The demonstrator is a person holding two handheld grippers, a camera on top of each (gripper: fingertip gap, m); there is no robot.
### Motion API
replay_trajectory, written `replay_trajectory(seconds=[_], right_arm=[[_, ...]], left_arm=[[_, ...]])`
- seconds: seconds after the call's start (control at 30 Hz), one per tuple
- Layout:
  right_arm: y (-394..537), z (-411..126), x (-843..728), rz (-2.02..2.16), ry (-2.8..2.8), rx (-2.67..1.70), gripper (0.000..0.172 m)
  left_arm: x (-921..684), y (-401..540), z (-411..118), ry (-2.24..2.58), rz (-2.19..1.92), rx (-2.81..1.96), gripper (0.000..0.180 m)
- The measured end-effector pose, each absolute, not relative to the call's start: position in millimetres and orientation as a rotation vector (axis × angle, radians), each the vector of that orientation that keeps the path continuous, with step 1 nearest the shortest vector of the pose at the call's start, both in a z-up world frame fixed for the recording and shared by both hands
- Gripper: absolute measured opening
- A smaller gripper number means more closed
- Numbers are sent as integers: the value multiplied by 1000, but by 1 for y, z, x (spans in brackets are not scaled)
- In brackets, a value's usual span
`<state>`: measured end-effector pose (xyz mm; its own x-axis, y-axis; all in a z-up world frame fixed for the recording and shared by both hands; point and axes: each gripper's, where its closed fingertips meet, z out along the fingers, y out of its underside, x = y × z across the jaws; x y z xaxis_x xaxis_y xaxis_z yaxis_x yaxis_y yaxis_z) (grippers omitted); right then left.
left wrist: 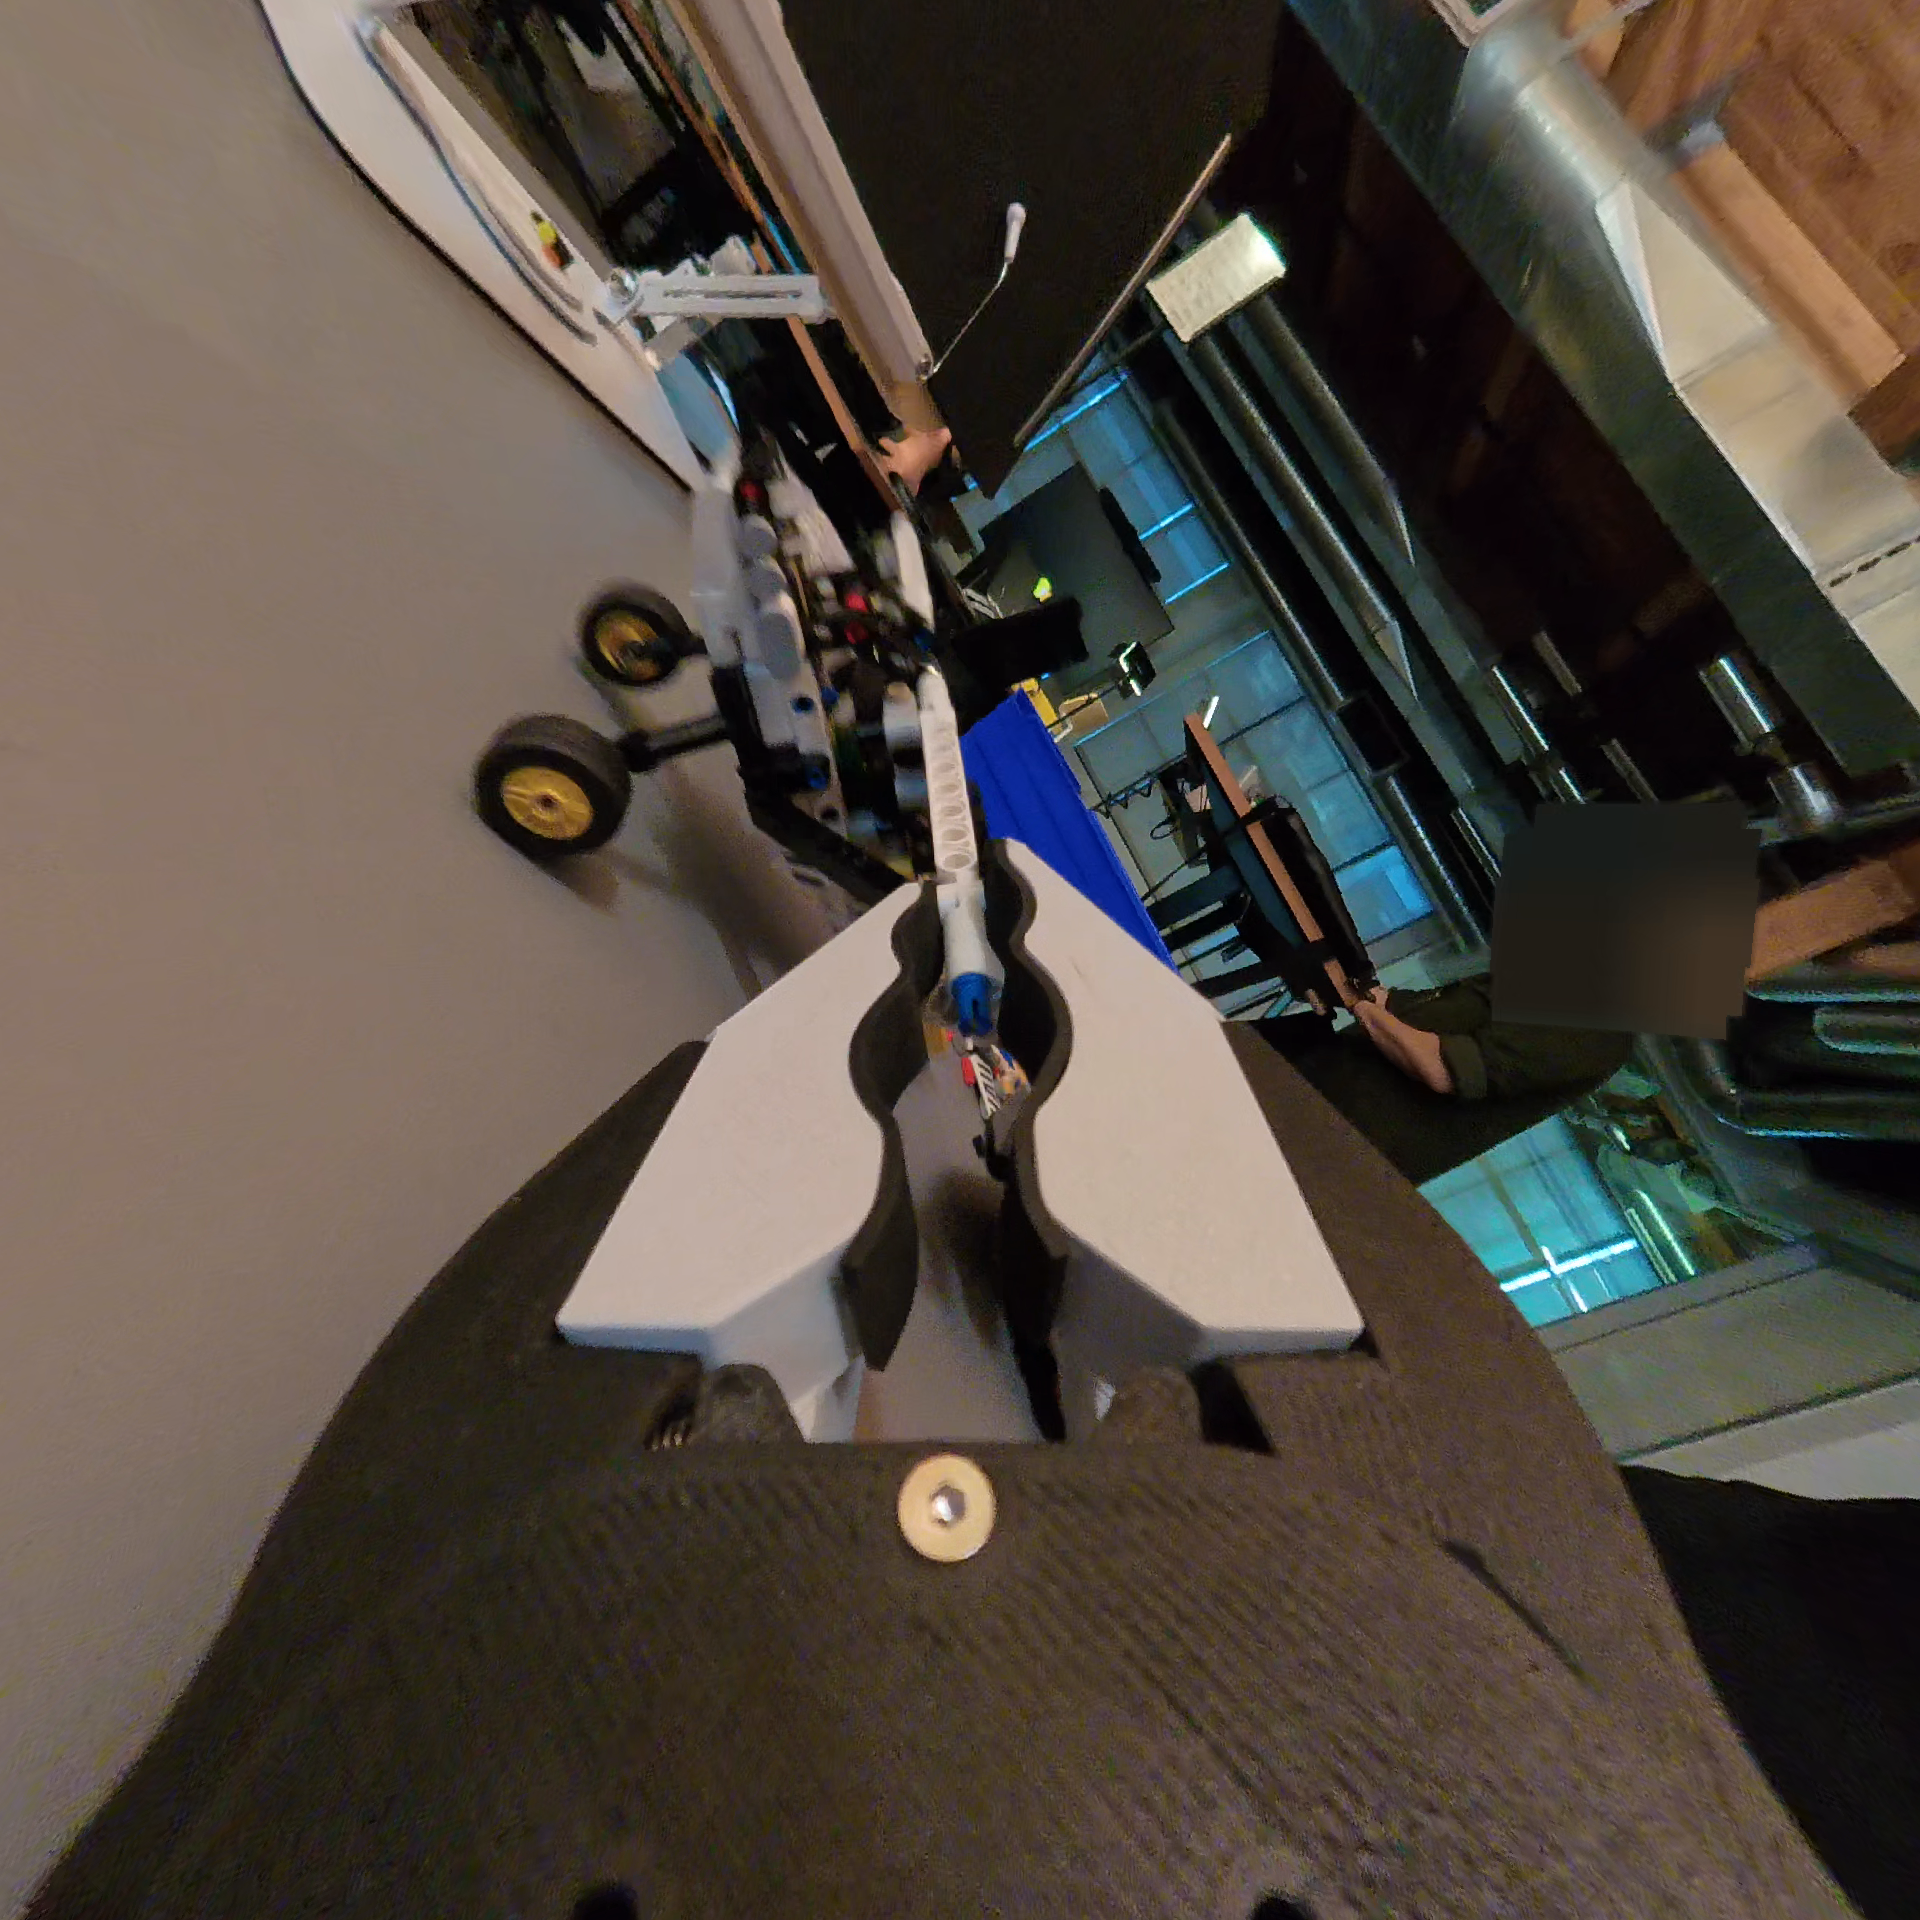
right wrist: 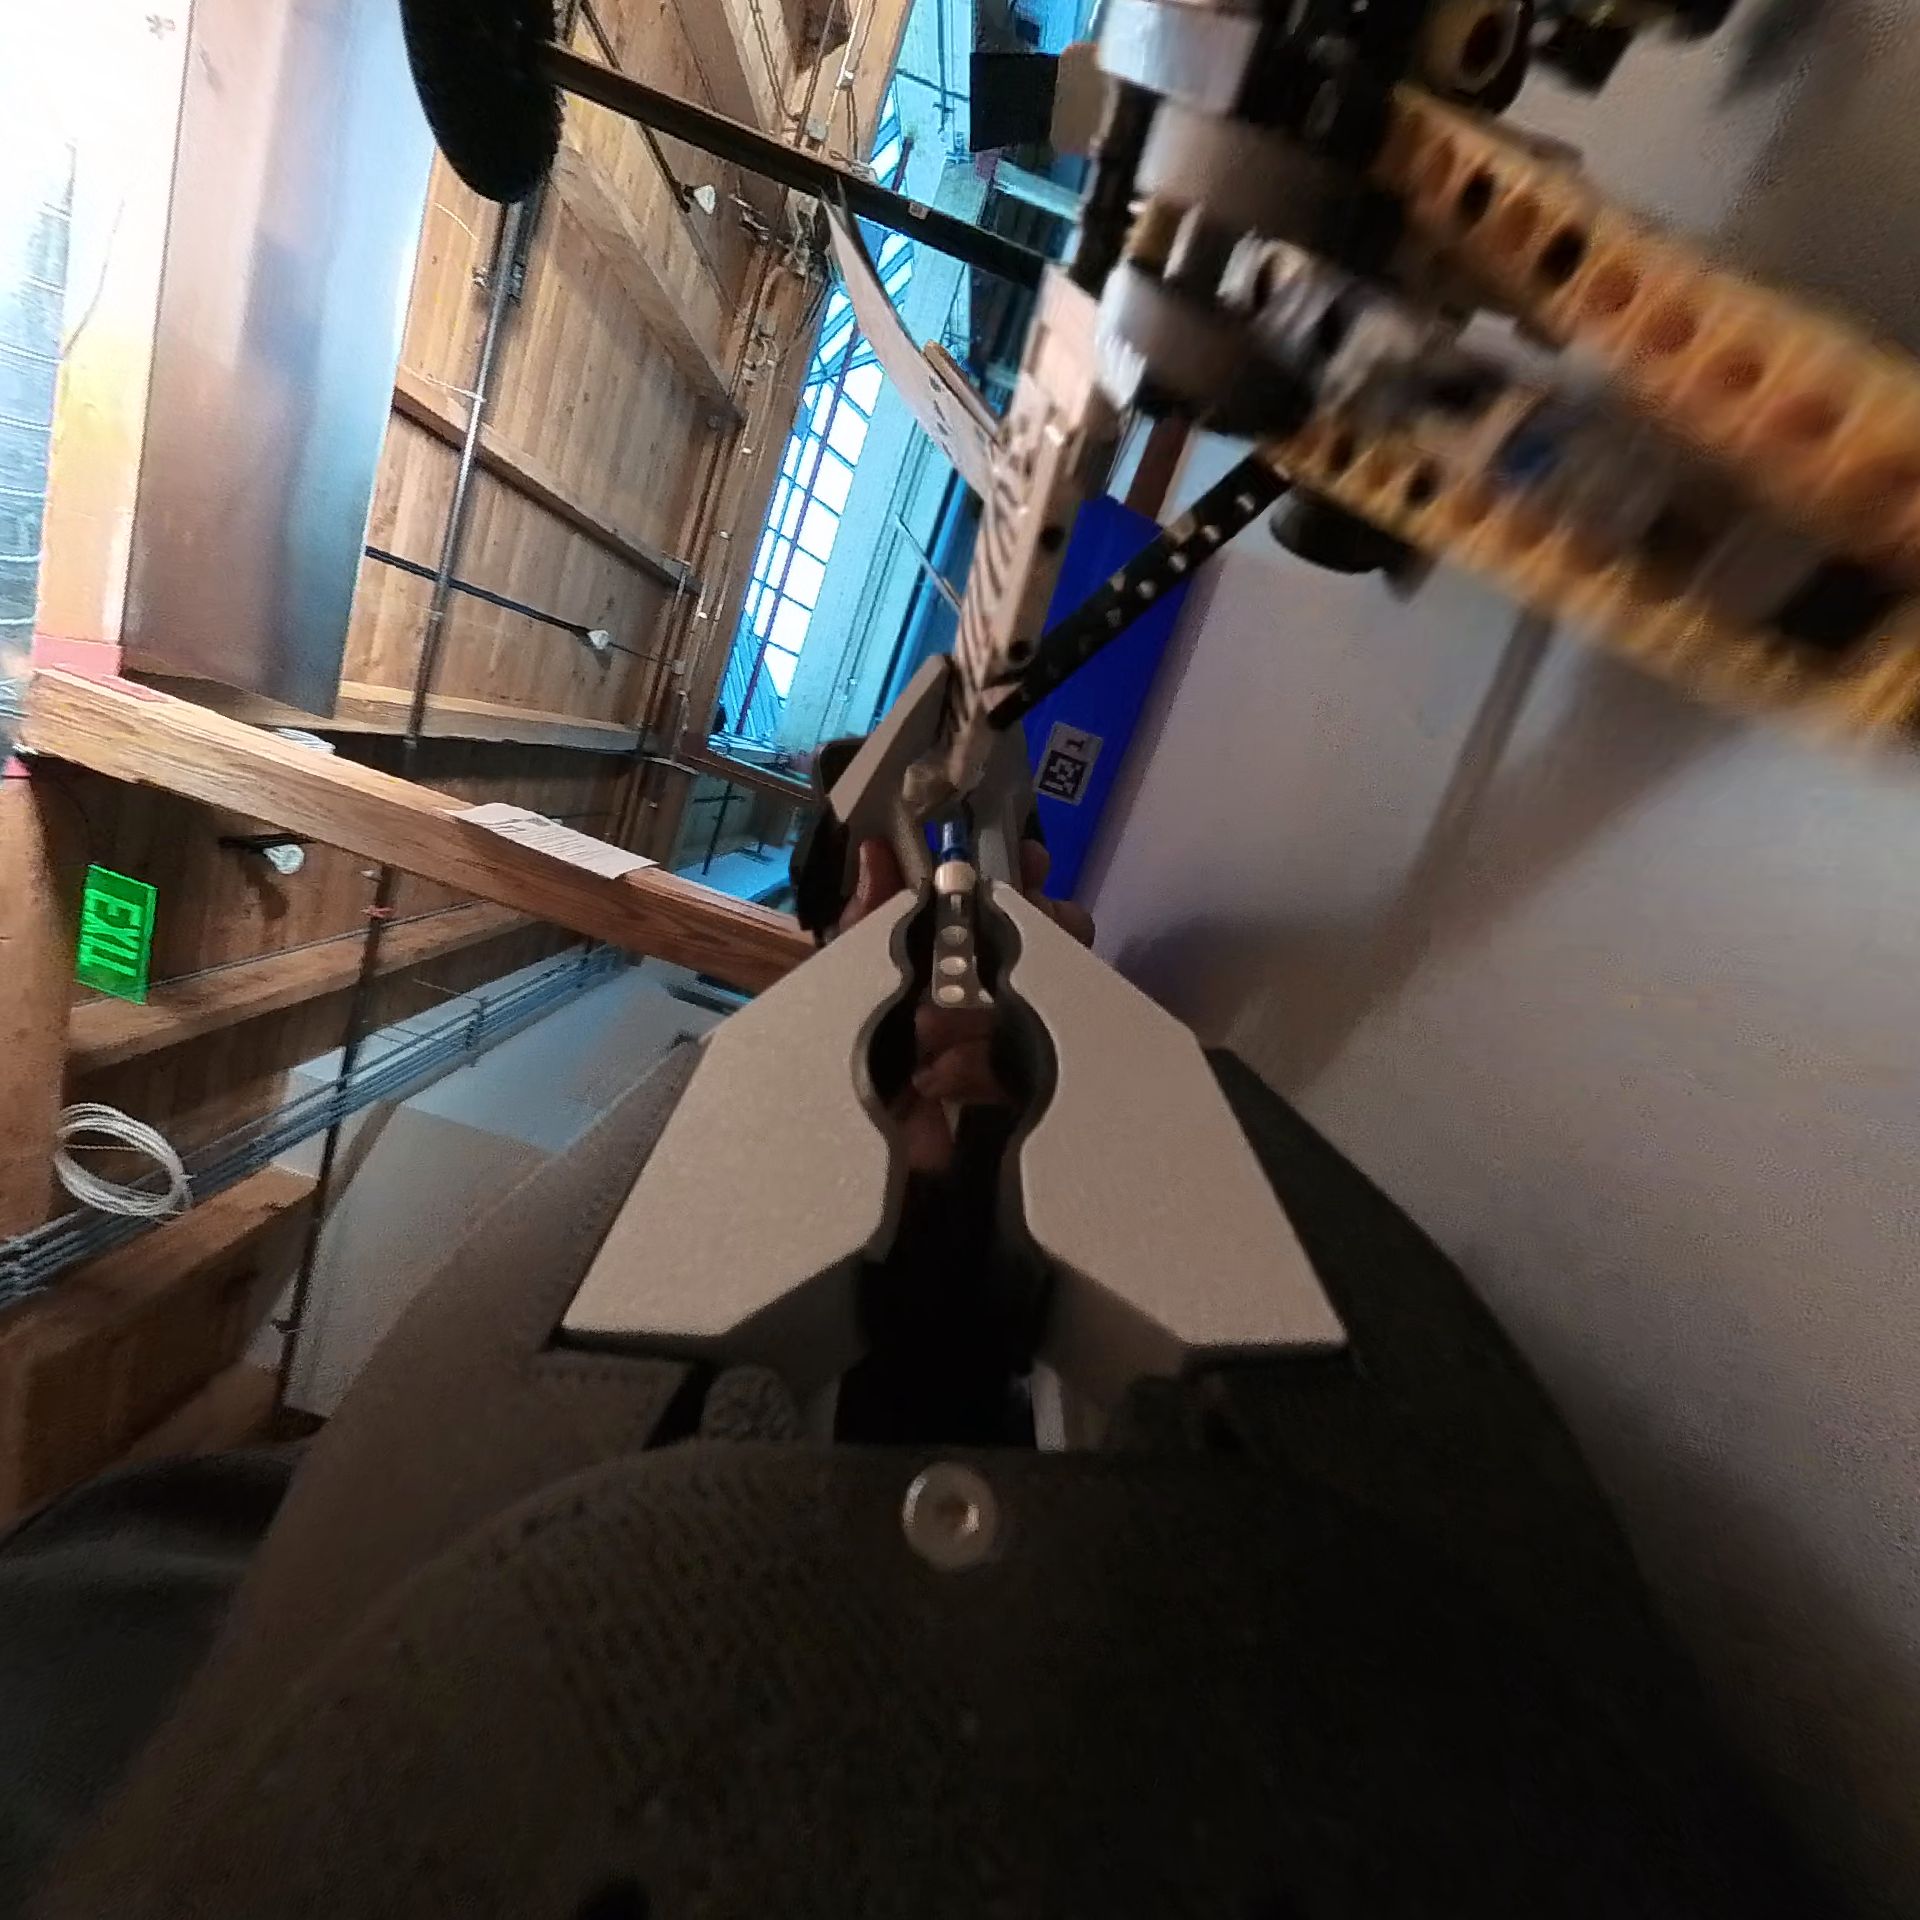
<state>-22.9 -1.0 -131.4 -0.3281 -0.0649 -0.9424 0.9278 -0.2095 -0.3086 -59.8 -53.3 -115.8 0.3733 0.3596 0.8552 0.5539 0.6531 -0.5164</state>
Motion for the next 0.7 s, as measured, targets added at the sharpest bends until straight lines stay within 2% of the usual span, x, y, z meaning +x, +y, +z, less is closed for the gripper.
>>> replay_trajectory(seconds=[0.33, 0.5, 0.6, 0.63, 0.7], right_arm=[[8, -118, -12, -1735, 1376, 984, 5], [30, -114, -14, -1884, 1644, 916, 5], [48, -110, -12, -2031, 1914, 806, 4], [54, -105, -10, -2111, 2012, 741, 5], [66, -97, -9, -2257, 2225, 625, 5]], left_arm=[[-50, -44, -120, -1214, -154, -986, 10], [-46, -53, -113, -1240, -45, -1024, 46], [-36, -55, -100, -1212, 184, -1129, 59], [-32, -51, -92, -1174, 277, -1167, 58], [-16, -25, -74, -1017, 369, -1233, 43]])
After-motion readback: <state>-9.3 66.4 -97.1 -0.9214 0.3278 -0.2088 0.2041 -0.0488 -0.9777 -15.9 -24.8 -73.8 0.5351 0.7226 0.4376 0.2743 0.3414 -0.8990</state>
